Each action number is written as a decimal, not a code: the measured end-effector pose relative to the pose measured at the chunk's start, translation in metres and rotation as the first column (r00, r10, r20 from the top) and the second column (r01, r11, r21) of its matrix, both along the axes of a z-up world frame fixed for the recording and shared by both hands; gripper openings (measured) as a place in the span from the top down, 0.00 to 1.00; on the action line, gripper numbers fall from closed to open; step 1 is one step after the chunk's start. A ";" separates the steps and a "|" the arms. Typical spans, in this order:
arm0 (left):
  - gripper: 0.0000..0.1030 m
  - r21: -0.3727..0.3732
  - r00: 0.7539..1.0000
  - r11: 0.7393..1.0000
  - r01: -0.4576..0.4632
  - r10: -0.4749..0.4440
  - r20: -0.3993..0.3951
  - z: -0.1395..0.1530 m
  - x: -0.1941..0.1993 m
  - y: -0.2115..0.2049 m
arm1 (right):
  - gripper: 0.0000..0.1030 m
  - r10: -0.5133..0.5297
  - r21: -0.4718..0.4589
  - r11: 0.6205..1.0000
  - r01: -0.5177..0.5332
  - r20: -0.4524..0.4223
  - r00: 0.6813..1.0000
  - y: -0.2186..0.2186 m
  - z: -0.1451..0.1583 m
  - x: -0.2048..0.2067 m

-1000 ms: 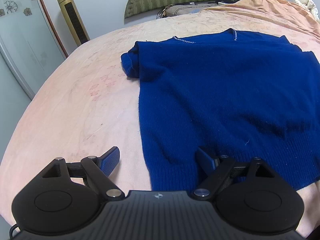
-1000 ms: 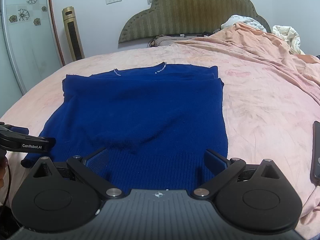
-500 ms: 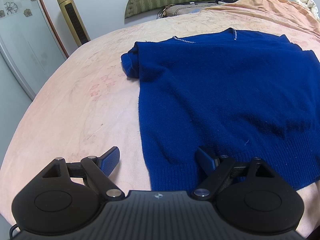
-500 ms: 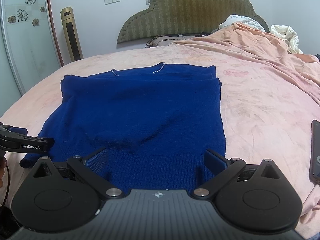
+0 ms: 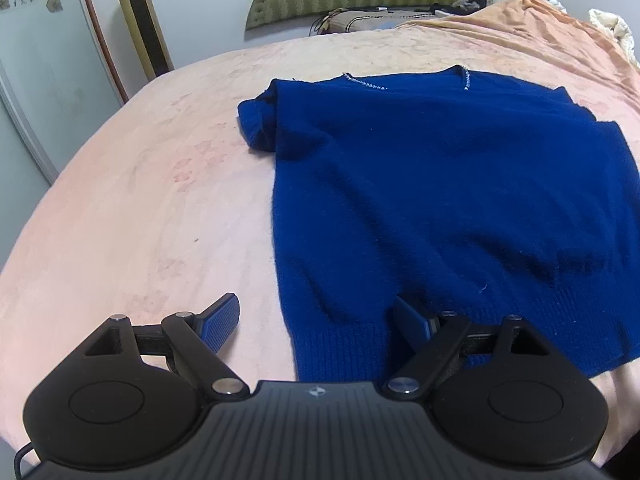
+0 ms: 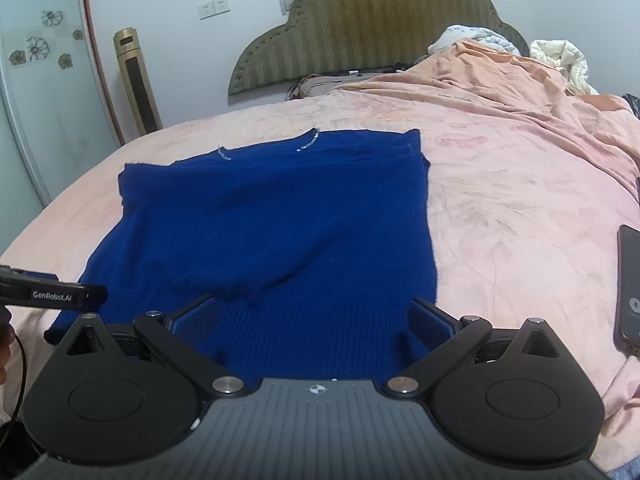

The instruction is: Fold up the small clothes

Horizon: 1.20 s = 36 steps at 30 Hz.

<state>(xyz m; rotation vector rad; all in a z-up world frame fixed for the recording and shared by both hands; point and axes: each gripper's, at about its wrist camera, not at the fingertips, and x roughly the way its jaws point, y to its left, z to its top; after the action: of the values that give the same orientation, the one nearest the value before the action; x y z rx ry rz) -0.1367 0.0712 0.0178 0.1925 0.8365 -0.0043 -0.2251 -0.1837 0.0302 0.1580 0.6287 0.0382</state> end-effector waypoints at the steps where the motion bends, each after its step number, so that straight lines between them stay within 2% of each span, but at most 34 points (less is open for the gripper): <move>1: 0.18 0.007 1.000 1.000 -0.001 0.001 0.000 0.000 0.000 -0.001 | 0.00 0.006 -0.004 1.000 -0.006 -0.003 1.000 0.002 0.000 0.001; 6: 0.18 0.014 1.000 1.000 -0.005 0.005 -0.002 0.000 0.000 -0.003 | 0.00 0.018 -0.030 0.999 -0.018 -0.013 1.000 0.010 -0.001 0.003; 19: 0.18 0.008 1.000 1.000 0.003 -0.003 -0.021 -0.001 0.002 -0.003 | 0.00 -0.006 -0.006 1.000 0.006 -0.018 1.000 0.003 -0.003 0.001; 22: 0.18 -0.049 0.999 0.999 0.021 -0.023 -0.047 0.001 0.003 0.009 | 0.00 -0.004 -0.006 1.000 0.004 -0.022 1.000 0.002 -0.002 0.001; 25: 0.18 -0.185 0.995 0.983 0.010 -0.028 -0.095 0.005 0.005 0.035 | 0.00 -0.013 -0.015 1.000 0.013 -0.015 1.000 -0.001 -0.002 0.000; 27: 0.18 -0.247 0.994 0.969 -0.007 -0.021 -0.108 0.006 0.004 0.050 | 0.00 -0.024 -0.030 0.999 0.024 -0.011 1.000 -0.007 -0.002 -0.002; 30: 0.18 -0.287 0.993 0.958 0.014 -0.047 -0.109 0.008 -0.001 0.062 | 0.00 -0.063 -0.033 0.997 0.062 -0.015 0.998 -0.019 -0.003 -0.006; 33: 0.18 -0.372 0.986 0.927 0.042 -0.098 -0.135 0.002 -0.003 0.067 | 0.00 -0.109 -0.001 0.994 0.109 -0.020 0.994 -0.035 -0.007 -0.010; 36: 0.18 -0.390 0.986 0.919 0.062 -0.116 -0.117 -0.001 -0.005 0.062 | 0.00 -0.142 0.013 0.990 0.143 -0.026 0.989 -0.046 -0.011 -0.014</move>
<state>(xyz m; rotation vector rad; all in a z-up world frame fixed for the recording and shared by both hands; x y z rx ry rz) -0.1417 0.1331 0.0167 -0.1439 0.9468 -0.2697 -0.2390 -0.2298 0.0195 0.2178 0.6406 -0.0973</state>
